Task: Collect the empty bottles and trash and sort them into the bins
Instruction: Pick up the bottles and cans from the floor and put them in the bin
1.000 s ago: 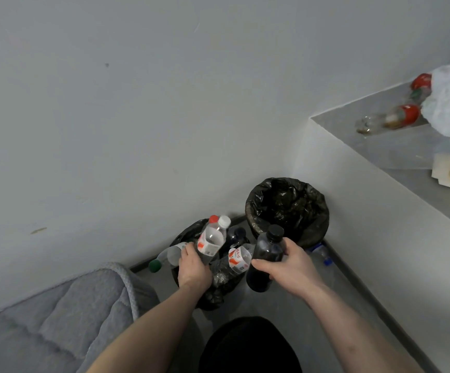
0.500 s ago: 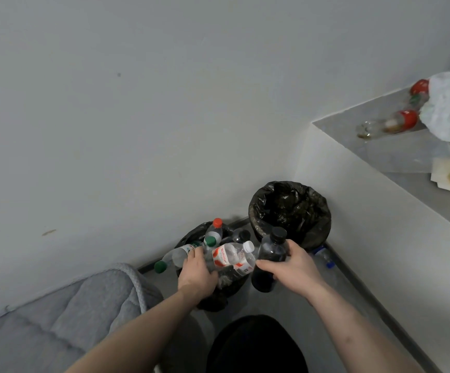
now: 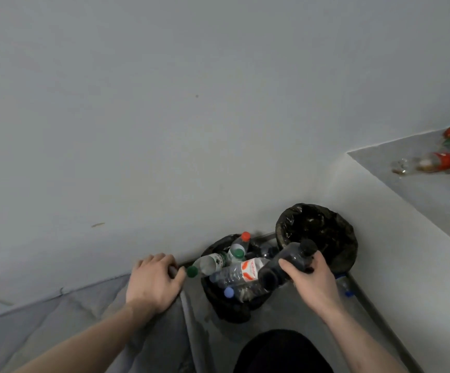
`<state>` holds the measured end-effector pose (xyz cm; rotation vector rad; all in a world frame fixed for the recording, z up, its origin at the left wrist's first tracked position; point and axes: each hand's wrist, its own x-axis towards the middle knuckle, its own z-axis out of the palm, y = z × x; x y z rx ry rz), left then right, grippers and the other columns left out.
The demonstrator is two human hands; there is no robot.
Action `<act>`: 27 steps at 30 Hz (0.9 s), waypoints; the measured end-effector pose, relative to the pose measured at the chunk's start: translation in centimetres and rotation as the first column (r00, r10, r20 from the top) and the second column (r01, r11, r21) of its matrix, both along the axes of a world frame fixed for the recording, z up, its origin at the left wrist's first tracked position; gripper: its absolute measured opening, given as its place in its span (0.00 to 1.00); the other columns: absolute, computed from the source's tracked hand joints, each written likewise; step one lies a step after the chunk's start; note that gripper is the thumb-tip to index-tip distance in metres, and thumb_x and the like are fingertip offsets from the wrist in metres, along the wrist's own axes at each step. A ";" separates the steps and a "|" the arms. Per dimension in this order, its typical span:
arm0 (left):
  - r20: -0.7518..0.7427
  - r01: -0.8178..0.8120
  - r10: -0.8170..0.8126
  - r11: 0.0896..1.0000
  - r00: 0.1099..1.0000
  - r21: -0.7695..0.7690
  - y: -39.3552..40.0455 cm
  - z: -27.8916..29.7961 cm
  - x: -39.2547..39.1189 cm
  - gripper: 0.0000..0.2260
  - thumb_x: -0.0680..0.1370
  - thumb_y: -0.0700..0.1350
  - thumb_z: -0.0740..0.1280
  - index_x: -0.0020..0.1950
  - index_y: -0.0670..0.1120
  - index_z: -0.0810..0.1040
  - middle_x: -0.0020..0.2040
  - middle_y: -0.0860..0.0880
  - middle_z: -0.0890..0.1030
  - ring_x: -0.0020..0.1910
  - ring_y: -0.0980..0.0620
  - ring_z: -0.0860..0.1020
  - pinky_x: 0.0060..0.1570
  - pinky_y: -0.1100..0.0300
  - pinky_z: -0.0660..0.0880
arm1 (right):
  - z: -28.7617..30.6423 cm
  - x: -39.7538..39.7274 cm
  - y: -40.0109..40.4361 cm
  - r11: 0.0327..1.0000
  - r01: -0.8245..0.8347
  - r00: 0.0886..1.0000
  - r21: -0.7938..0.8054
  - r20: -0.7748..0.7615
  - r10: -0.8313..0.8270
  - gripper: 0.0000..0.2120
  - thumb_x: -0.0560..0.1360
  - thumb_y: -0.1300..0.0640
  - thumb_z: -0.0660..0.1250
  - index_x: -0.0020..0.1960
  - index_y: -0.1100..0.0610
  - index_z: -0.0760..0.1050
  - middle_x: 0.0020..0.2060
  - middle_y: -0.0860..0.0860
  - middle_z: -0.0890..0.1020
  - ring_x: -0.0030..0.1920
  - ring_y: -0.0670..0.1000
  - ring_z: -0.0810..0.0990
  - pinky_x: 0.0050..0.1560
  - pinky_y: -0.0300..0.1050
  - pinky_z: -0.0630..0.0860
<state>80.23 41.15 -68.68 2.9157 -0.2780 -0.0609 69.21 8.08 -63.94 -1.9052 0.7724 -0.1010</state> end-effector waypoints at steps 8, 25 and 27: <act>0.014 -0.013 0.014 0.997 1.000 -0.075 -0.1 -0.9 0.7 0.12 0.71 0.61 0.60 0.37 0.56 0.77 0.40 0.56 0.81 0.45 0.51 0.79 0.49 0.54 0.70 | 0.7 6.6 3.1 0.991 -0.059 0.998 -0.122 -0.006 0.059 0.17 0.67 0.49 0.78 0.50 0.44 0.74 0.44 0.40 0.81 0.44 0.38 0.77 0.50 0.42 0.72; 0.036 0.019 -0.016 0.996 0.999 -0.083 0.1 -3.5 1.4 0.10 0.69 0.60 0.66 0.33 0.55 0.72 0.35 0.58 0.75 0.43 0.54 0.76 0.45 0.53 0.68 | -8.9 16.2 7.6 0.995 -0.072 0.975 -0.072 -0.214 0.055 0.23 0.65 0.51 0.77 0.55 0.47 0.70 0.49 0.47 0.80 0.48 0.51 0.80 0.49 0.45 0.77; 0.033 0.015 -0.012 0.996 0.999 -0.090 0.1 -3.5 1.4 0.10 0.68 0.59 0.67 0.33 0.55 0.72 0.35 0.58 0.75 0.42 0.54 0.76 0.45 0.53 0.68 | -9.7 16.0 7.8 0.993 -0.088 0.973 -0.083 -0.219 0.068 0.25 0.65 0.51 0.78 0.56 0.47 0.69 0.50 0.47 0.80 0.50 0.52 0.80 0.50 0.45 0.76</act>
